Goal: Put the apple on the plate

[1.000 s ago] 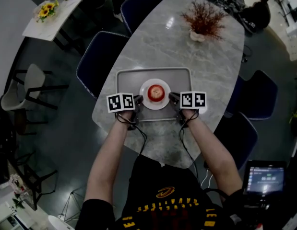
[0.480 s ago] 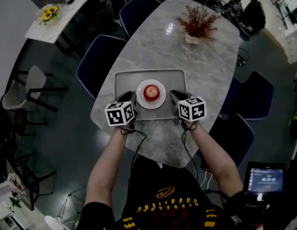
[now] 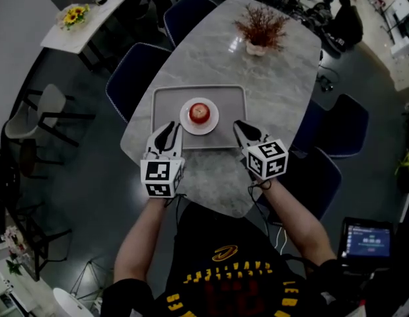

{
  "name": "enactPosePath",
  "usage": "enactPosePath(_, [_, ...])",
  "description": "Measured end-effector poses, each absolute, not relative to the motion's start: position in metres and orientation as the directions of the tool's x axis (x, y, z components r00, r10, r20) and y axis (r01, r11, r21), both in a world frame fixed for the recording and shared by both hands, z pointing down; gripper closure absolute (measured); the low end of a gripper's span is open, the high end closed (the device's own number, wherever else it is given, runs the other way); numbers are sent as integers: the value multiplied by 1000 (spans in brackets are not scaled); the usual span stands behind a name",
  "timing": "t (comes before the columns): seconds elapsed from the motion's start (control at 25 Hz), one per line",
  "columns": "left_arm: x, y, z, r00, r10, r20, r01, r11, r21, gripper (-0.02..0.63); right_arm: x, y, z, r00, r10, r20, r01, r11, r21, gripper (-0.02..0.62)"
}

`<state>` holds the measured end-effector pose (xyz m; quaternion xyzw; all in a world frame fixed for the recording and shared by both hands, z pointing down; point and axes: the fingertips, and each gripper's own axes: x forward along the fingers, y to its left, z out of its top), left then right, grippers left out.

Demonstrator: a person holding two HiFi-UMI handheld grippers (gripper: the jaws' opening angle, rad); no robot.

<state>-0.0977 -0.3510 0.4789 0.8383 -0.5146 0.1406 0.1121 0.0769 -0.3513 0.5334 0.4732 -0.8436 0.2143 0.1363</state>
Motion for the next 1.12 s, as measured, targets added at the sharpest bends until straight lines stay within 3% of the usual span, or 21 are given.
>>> enactPosePath(0.28, [-61,-277,436,485,-837,253,-874,-464,143,545,82,-299,479,-562,-766,313,-826,494,-272,569])
enactPosePath(0.6, [-44,-221,406,466,-865,188,-877,-423,230,545,86,-240,453,-594,-758,268,-800,523,-294,569])
enactPosePath(0.8, [-10,-194,374,504,-854,131,-856,-474,208,545,93,-206,422,-590,-785,188,-795,525,-302,571])
enactPosePath(1.12, [19,-165,352,561,-824,80,-827,-552,108,545,86,-165,371,-632,-774,29,-770,624,-131,571])
